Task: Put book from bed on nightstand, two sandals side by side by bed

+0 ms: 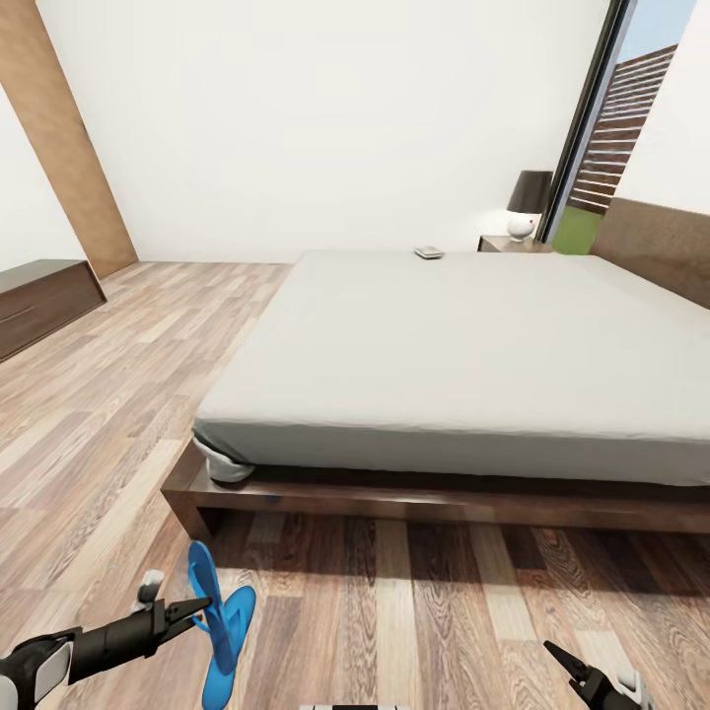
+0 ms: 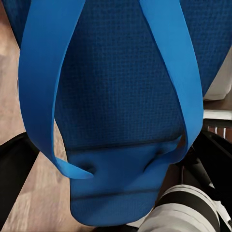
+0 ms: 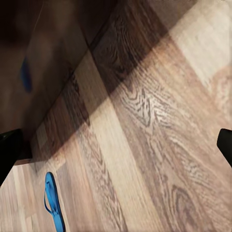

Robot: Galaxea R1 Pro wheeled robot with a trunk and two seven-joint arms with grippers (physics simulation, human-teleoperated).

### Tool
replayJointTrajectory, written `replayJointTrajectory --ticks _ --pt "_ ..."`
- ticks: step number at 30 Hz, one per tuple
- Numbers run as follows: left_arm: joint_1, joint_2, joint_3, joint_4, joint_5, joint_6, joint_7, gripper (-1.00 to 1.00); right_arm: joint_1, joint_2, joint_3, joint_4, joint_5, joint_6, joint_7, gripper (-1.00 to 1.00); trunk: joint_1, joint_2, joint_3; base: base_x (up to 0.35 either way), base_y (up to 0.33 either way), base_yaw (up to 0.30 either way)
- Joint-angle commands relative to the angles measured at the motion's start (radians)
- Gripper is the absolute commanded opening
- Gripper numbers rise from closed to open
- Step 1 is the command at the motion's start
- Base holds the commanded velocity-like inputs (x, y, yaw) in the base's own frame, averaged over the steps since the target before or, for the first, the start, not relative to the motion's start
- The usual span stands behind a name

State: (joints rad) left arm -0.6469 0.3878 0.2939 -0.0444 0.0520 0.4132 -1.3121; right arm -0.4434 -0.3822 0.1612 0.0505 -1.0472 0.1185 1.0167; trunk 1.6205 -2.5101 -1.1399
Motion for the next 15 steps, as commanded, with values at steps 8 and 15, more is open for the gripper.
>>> replayJointTrajectory --ticks 8,15 --pt "0.000 -0.061 0.001 -0.040 -0.010 0.011 0.096 -1.00 -0.001 -0.004 0.017 -0.030 -0.007 0.016 0.050 1.00 0.000 0.000 -0.001 0.000 0.000 0.000" --pt "0.000 -0.106 -0.001 -0.119 -0.096 0.018 0.196 -1.00 -0.001 -0.083 0.065 -0.165 0.020 0.112 0.207 1.00 0.000 0.000 -0.001 0.000 0.000 0.000"
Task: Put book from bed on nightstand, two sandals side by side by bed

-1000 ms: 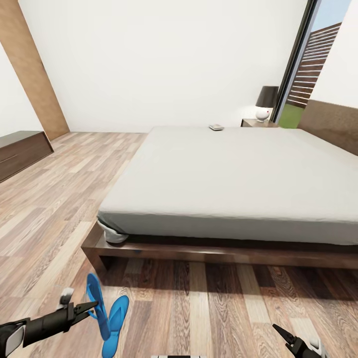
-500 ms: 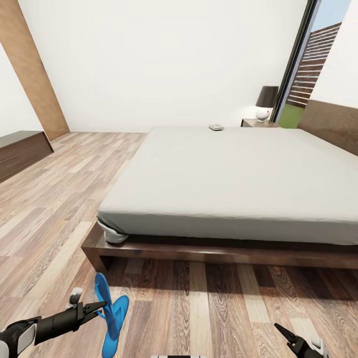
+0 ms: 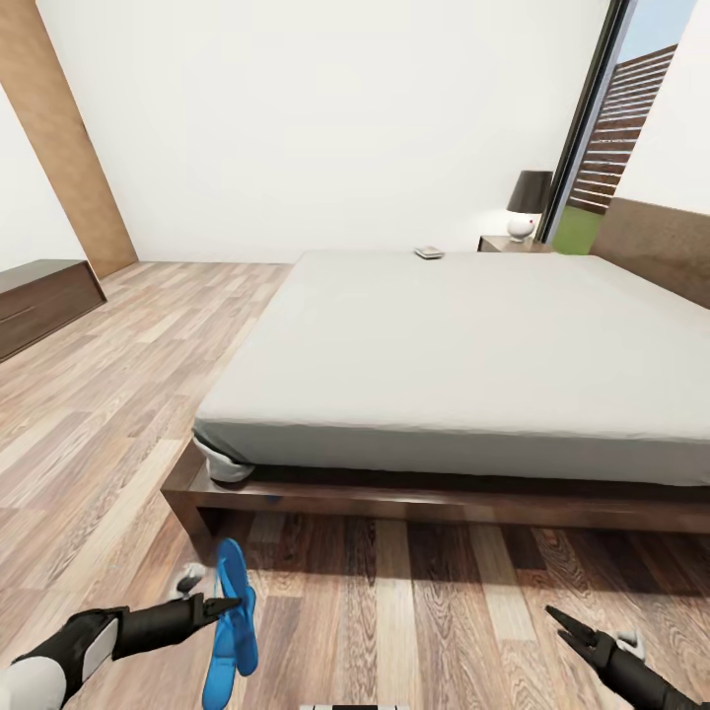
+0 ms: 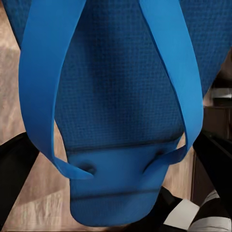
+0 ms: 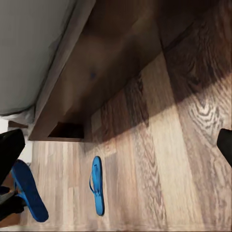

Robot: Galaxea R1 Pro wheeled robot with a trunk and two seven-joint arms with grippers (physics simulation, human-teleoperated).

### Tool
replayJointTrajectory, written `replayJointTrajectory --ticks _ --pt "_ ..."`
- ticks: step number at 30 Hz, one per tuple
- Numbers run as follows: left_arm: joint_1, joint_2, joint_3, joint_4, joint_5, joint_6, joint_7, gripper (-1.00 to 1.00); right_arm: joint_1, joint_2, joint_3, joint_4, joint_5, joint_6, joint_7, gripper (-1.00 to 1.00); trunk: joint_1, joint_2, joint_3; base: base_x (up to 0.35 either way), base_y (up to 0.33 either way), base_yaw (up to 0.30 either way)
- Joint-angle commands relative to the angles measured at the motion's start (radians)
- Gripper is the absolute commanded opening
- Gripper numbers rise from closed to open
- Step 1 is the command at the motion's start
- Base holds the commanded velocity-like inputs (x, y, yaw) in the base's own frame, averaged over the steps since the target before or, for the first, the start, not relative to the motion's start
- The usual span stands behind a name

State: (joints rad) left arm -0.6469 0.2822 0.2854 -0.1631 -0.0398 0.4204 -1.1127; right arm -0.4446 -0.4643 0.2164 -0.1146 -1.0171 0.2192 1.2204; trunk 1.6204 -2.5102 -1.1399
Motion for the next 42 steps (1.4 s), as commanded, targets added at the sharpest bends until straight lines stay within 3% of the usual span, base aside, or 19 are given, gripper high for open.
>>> replayJointTrajectory --ticks 1,5,7,12,15,16,19,23,27,32,42 --pt "0.000 -0.002 0.008 -0.003 -0.009 0.011 0.003 -1.00 0.000 -0.010 0.016 -0.009 -0.004 0.037 0.018 1.00 0.000 0.000 -0.001 0.000 0.000 0.000" --pt "-0.001 -0.025 0.008 -0.012 -0.024 0.014 0.033 -1.00 0.000 -0.056 0.032 -0.081 0.025 0.194 0.060 1.00 0.000 0.000 -0.001 0.000 0.000 0.000" --pt "-0.001 -0.060 0.001 -0.031 -0.040 0.028 0.072 -1.00 0.000 -0.076 0.039 -0.141 0.038 0.295 0.072 1.00 0.000 0.000 -0.001 0.000 0.000 0.000" --pt "-0.002 -0.114 -0.039 -0.097 -0.087 0.093 0.144 -1.00 0.000 -0.103 0.046 -0.177 0.071 0.356 0.070 1.00 0.000 0.000 -0.001 0.000 0.000 0.000" --pt "-0.002 -0.156 -0.058 -0.132 -0.105 0.135 0.183 -1.00 0.000 -0.124 0.047 -0.184 0.143 0.399 0.072 1.00 0.000 0.000 -0.001 0.000 0.000 0.000" --pt "-0.002 -0.188 -0.065 -0.144 -0.112 0.148 0.202 -1.00 0.000 -0.129 0.047 -0.185 0.167 0.431 0.073 1.00 0.000 0.000 -0.001 0.000 0.000 0.000" --pt "-0.002 -0.237 -0.079 -0.170 -0.122 0.180 0.261 -1.00 0.000 -0.133 0.046 -0.186 0.184 0.480 0.068 1.00 0.000 0.000 -0.001 0.000 0.000 0.000" --pt "-0.002 -0.265 -0.095 -0.196 -0.125 0.226 0.345 -1.00 0.000 -0.134 0.044 -0.186 0.189 0.504 0.066 1.00 0.000 0.000 -0.001 0.000 0.000 0.000" --pt "-0.002 -0.278 -0.103 -0.218 -0.126 0.249 0.434 -1.00 0.000 -0.134 0.043 -0.186 0.191 0.512 0.063 1.00 0.000 0.000 -0.001 0.000 0.000 0.000" --pt "-0.002 -0.275 -0.106 -0.226 -0.127 0.255 0.513 -1.00 0.000 -0.134 0.043 -0.186 0.192 0.515 0.062 1.00 0.000 0.000 -0.001 0.000 0.000 0.000" --pt "-0.002 -0.268 -0.108 -0.225 -0.144 0.255 0.610 -1.00 0.000 -0.134 0.042 -0.186 0.192 0.517 0.062 1.00 0.000 0.000 -0.001 0.000 0.000 0.000"
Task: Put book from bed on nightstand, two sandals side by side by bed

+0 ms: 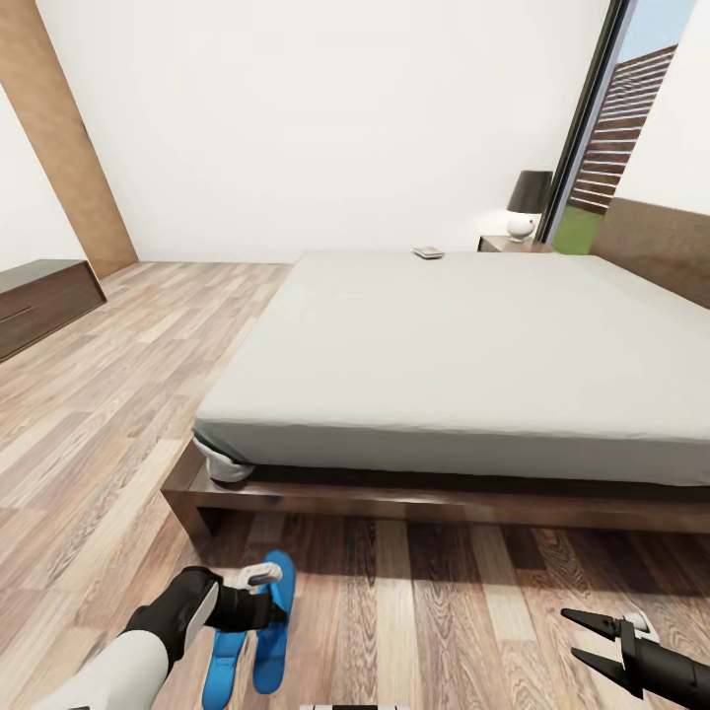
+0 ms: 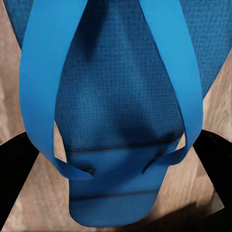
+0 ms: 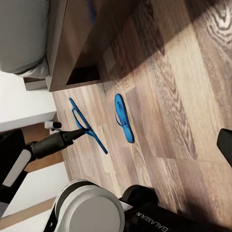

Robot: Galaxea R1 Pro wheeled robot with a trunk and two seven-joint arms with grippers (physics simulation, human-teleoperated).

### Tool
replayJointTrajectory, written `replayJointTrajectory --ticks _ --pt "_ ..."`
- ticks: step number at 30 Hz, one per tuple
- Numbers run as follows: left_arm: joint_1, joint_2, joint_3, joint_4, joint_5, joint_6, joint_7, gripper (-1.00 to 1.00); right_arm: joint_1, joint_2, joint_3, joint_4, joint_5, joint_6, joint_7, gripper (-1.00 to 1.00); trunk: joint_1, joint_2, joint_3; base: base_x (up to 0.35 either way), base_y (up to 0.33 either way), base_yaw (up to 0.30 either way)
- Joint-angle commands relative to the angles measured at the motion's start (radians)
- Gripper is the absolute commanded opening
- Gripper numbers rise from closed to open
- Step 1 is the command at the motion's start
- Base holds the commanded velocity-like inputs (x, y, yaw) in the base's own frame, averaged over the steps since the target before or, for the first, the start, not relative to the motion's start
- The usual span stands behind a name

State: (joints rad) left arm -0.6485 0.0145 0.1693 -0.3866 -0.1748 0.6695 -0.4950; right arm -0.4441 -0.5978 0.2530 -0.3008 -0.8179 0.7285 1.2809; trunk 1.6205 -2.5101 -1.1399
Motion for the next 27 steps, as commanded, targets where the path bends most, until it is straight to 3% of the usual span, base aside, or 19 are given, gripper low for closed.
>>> replayJointTrajectory --ticks 1,7,27 --pt "0.000 0.000 0.008 0.001 -0.016 0.005 0.002 -1.00 -0.001 -0.001 0.005 0.000 -0.007 0.008 0.002 1.00 0.000 0.000 -0.001 0.000 0.000 0.000" --pt "0.000 0.001 0.003 0.007 -0.037 -0.003 0.015 -1.00 -0.001 -0.001 0.003 0.000 -0.008 0.009 0.002 1.00 0.000 0.000 -0.001 0.000 0.000 0.000" --pt "0.000 0.001 0.004 0.019 -0.053 -0.031 0.017 -1.00 -0.001 -0.001 0.000 0.000 -0.009 0.009 0.002 1.00 0.000 0.000 -0.001 0.000 0.000 0.000"
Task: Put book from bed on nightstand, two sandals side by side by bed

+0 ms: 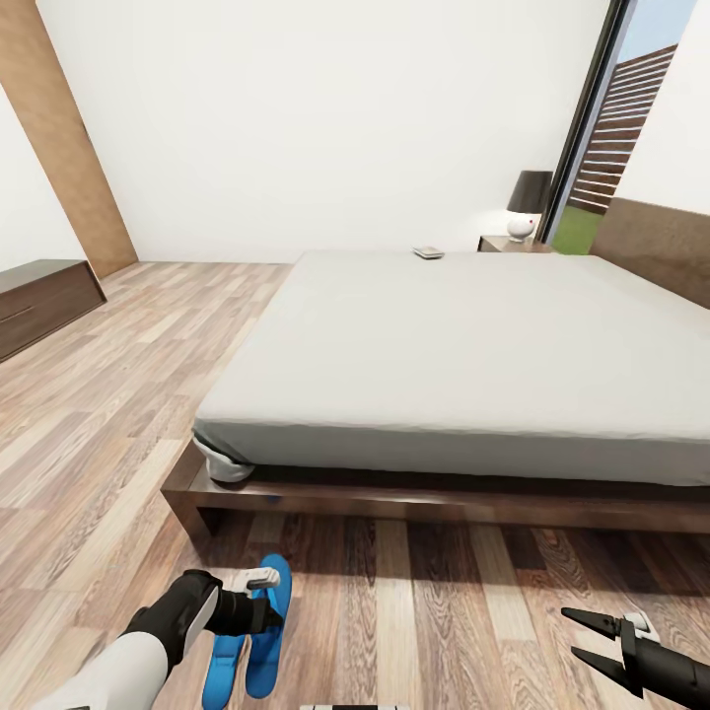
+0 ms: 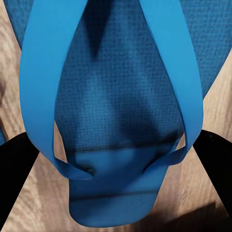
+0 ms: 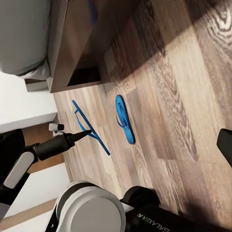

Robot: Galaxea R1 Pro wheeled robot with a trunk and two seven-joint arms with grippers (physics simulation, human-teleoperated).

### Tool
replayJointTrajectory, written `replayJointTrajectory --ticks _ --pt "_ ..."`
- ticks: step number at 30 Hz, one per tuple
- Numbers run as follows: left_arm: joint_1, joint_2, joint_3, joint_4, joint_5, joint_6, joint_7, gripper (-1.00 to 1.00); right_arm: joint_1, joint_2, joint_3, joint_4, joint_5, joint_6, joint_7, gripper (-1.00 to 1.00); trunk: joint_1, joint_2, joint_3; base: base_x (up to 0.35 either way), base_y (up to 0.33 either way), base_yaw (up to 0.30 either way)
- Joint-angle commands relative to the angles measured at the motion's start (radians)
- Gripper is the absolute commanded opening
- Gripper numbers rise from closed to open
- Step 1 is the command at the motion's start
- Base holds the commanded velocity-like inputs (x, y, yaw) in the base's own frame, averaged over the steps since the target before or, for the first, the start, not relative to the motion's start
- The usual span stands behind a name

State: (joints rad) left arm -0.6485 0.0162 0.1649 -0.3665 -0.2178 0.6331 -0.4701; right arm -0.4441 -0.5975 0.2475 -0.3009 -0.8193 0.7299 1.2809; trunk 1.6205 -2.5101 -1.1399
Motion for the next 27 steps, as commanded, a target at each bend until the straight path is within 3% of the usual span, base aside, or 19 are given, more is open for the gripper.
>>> replayJointTrajectory --ticks 1,8,27 --pt "0.000 -0.001 0.008 -0.002 -0.010 0.005 -0.008 -1.00 -0.001 -0.001 0.006 0.000 -0.007 0.008 0.002 1.00 0.000 0.000 -0.001 0.000 0.000 0.000" --pt "0.000 -0.001 0.008 -0.002 -0.011 0.007 -0.005 -1.00 -0.001 0.000 0.004 0.000 -0.009 0.007 0.003 1.00 0.000 0.000 -0.001 0.000 0.000 0.000" --pt "0.000 0.004 0.011 -0.008 -0.012 0.010 -0.003 -1.00 -0.001 0.005 0.007 0.000 -0.009 0.004 0.002 1.00 0.008 -0.005 -0.074 0.000 0.000 0.000"
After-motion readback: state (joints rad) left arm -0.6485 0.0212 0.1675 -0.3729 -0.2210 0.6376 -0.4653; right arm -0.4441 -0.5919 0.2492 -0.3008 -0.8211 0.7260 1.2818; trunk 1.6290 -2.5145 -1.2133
